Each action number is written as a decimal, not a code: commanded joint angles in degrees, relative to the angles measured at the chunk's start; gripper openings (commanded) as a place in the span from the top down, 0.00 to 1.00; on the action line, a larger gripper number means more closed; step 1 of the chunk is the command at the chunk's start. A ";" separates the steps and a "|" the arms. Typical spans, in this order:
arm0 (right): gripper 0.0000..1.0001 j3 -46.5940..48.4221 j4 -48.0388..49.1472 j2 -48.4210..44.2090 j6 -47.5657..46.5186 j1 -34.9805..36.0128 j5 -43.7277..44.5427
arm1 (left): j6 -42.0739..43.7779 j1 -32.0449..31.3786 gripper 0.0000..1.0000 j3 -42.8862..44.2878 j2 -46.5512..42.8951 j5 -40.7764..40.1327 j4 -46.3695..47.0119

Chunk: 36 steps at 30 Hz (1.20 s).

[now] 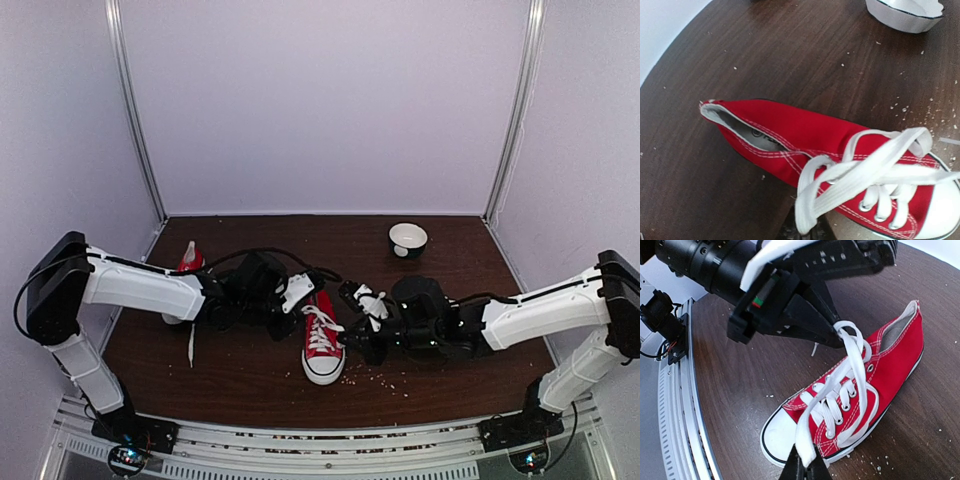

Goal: Tie the shoes
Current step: Tie the crossed shoelace on the shoe.

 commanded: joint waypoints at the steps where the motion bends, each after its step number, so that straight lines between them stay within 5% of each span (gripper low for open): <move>1: 1.00 0.55 -2.74 0.56 -0.66 -0.59 -1.25 | -1.93 0.28 0.85 1.49 -1.51 7.50 -5.68; 5: 1.00 -0.32 -1.68 -0.23 -1.57 -1.56 -2.53 | 0.03 0.77 0.68 1.17 -1.52 9.71 -7.80; 16: 1.00 -1.96 -0.22 -0.65 -3.24 -2.64 -5.73 | 4.42 4.80 0.53 -1.87 3.92 13.31 -2.76; 22: 1.00 -2.77 0.55 -1.29 -2.87 -2.67 -5.91 | 2.84 4.80 0.64 -5.69 2.28 12.61 7.83; 28: 1.00 -3.39 0.88 -2.10 -2.29 -2.80 -5.91 | 1.55 4.76 0.63 -6.43 2.56 13.61 11.39; 32: 1.00 -3.81 1.92 -2.53 -1.16 -2.79 -8.27 | 1.29 4.80 1.00 -3.34 4.48 14.47 7.40; 36: 1.00 -5.35 1.95 -4.99 0.16 -4.02 -6.12 | -2.16 4.80 1.00 -3.83 1.45 11.78 4.29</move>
